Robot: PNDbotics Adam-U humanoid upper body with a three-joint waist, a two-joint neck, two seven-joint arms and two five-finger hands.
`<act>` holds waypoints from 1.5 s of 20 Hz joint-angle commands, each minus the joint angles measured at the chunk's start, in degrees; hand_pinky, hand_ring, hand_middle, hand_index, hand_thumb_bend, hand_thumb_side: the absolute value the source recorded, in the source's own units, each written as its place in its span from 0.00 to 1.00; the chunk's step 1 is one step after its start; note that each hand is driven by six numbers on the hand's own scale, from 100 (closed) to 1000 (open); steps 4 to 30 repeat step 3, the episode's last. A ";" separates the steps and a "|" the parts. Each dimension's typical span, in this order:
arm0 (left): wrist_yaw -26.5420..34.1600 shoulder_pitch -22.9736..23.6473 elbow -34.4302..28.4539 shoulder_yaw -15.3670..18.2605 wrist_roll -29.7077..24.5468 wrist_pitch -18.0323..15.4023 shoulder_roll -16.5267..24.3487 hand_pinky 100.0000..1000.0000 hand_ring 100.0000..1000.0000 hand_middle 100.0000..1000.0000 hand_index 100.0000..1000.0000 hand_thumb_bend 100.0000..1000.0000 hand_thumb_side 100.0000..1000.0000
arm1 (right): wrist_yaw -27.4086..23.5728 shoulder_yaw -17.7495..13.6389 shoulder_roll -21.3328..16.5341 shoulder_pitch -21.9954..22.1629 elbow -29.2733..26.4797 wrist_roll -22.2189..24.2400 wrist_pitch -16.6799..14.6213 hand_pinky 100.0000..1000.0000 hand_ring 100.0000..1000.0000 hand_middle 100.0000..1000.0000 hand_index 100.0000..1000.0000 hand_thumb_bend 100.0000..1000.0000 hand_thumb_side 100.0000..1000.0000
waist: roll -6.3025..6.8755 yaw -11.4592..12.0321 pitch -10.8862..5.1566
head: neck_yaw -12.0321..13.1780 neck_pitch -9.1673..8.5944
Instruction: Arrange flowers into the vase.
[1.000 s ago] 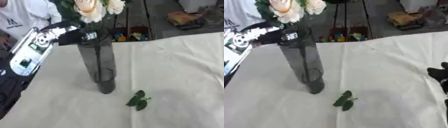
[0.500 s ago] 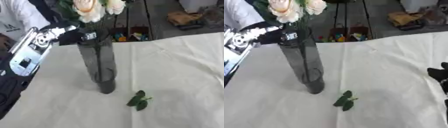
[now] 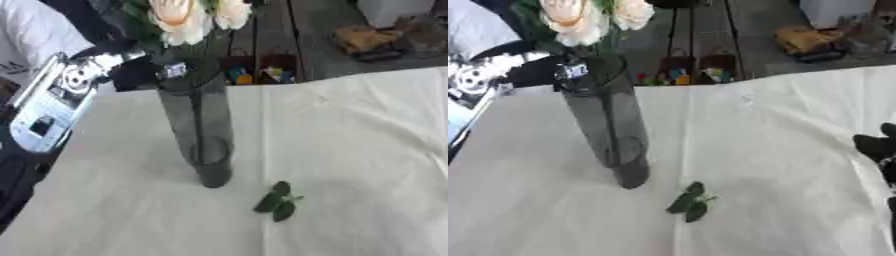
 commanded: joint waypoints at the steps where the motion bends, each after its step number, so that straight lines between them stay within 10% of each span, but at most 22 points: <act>1: 0.33 -0.56 -1.35 1.24 -0.17 -0.42 2.61 1.00 1.00 1.00 1.00 0.43 1.00 | 0.01 -0.36 -0.39 -0.22 -0.98 -0.14 -0.03 0.82 0.73 0.54 0.76 0.00 1.00 | -0.36 0.22 -1.53 | -0.08 0.31; 30: 0.35 -0.37 -1.63 1.45 -0.22 -0.52 2.82 1.00 1.00 1.00 1.00 0.44 1.00 | 0.00 -0.39 -0.38 -0.18 -0.98 -0.17 -0.06 0.82 0.73 0.54 0.76 0.00 1.00 | -0.43 0.31 -1.53 | -0.09 0.30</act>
